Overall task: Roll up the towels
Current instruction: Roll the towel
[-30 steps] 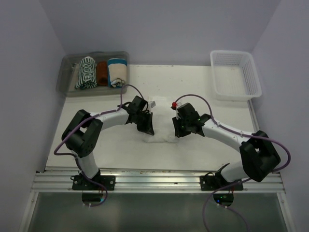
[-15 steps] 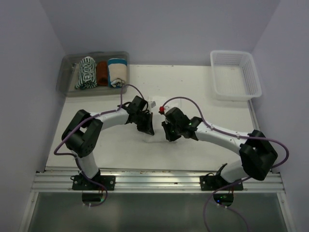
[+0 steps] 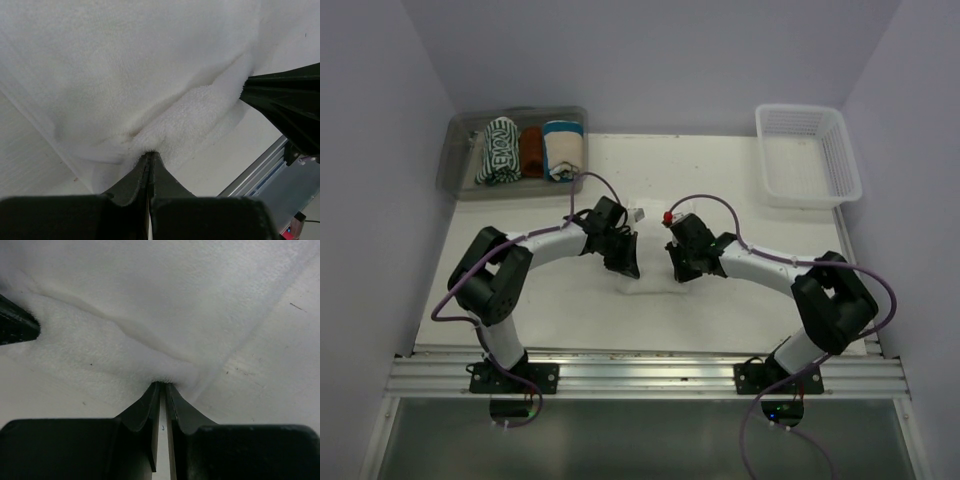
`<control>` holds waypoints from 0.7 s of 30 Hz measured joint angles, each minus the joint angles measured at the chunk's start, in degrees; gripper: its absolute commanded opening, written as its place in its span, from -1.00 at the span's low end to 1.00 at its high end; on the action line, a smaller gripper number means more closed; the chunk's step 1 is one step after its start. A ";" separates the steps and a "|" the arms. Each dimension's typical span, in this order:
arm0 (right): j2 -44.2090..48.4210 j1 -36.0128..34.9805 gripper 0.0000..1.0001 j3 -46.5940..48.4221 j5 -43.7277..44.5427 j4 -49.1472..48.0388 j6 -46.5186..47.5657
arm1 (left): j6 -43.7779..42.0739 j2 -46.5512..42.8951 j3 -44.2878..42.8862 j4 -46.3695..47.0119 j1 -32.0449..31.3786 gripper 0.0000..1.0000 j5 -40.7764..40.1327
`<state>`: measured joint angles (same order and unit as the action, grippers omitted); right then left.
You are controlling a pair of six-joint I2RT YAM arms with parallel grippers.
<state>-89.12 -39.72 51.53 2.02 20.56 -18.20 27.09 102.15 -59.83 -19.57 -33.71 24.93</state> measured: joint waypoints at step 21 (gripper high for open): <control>-3.23 0.24 -0.84 -0.09 1.46 -2.19 -4.96 | -1.18 -10.27 -2.19 -5.90 0.33 -1.00 -5.57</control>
<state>-92.36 -39.48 51.44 3.49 18.37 -23.16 25.91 91.88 -62.02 -25.47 -33.39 19.35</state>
